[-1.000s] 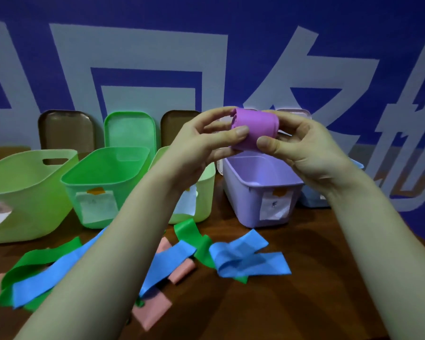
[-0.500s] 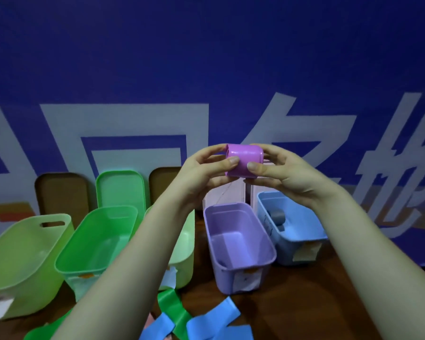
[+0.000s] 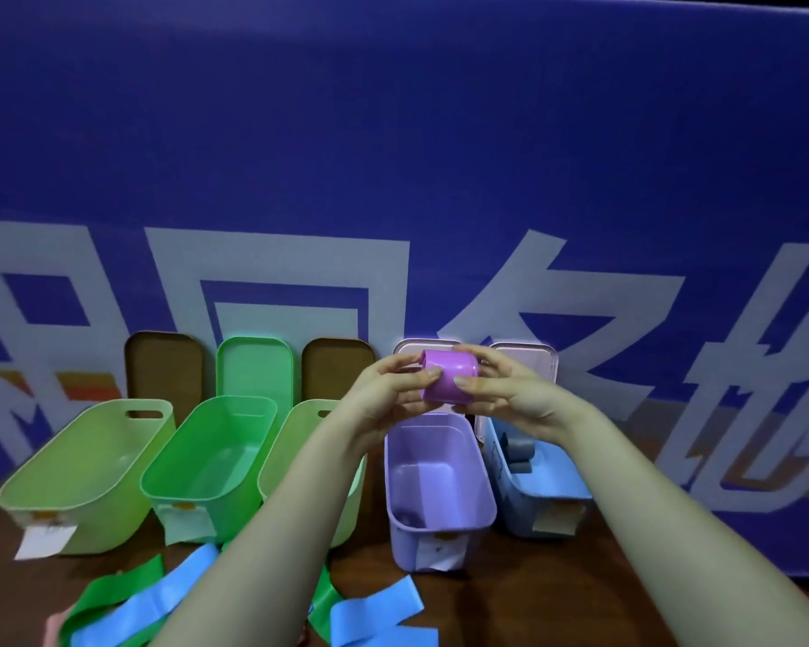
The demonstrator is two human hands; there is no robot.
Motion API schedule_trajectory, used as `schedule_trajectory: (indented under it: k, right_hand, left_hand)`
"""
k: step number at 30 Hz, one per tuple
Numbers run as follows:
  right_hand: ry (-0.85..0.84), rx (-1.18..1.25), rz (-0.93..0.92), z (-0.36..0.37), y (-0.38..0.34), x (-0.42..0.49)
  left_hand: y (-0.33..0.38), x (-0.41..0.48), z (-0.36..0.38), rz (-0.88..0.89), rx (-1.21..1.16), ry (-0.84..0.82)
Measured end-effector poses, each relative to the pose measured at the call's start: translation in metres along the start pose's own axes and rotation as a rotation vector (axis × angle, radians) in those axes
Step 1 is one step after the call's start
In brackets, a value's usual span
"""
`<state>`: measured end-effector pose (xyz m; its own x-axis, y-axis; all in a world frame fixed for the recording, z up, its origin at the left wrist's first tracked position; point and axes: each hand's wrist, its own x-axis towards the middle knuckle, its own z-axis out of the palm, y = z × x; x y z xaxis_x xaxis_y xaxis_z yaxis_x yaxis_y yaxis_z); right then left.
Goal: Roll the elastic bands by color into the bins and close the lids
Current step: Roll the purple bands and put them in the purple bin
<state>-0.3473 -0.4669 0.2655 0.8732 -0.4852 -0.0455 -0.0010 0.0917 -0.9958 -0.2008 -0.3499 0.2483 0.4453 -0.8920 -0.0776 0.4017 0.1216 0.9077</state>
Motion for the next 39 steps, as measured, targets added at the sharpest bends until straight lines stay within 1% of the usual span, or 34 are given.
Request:
schedule_trajectory:
  k: [3, 6, 8, 12, 16, 21, 28, 34, 39]
  right_hand:
    - [-0.041, -0.037, 0.031, -0.004, 0.009, 0.012]
    - [-0.041, -0.061, 0.041, -0.009, 0.014, 0.03]
    - [-0.015, -0.072, 0.041, -0.013, 0.021, 0.044]
    - [0.043, -0.044, 0.101, -0.018, 0.047, 0.072]
    - [0.111, -0.027, 0.184, -0.021, 0.078, 0.091]
    - [0.188, 0.006, 0.291, -0.038, 0.116, 0.106]
    - [0.2, 0.022, 0.421, -0.063, 0.15, 0.128]
    - [0.167, -0.049, 0.555, -0.07, 0.184, 0.154]
    - [0.154, -0.06, 0.651, -0.072, 0.218, 0.175]
  left_hand:
    - [-0.008, 0.009, -0.007, -0.03, 0.0, 0.022]
    - [-0.009, 0.025, -0.017, -0.046, -0.018, 0.011]
    - [-0.011, 0.04, -0.024, -0.055, -0.005, -0.003]
    - [-0.027, 0.07, -0.045, -0.106, 0.04, 0.012]
    - [-0.053, 0.096, -0.066, -0.229, 0.083, 0.012]
    - [-0.091, 0.126, -0.074, -0.362, 0.11, 0.01]
    - [-0.127, 0.147, -0.068, -0.47, 0.039, 0.138]
    - [-0.151, 0.155, -0.065, -0.542, -0.132, 0.329]
    - [-0.166, 0.165, -0.064, -0.593, -0.196, 0.464]
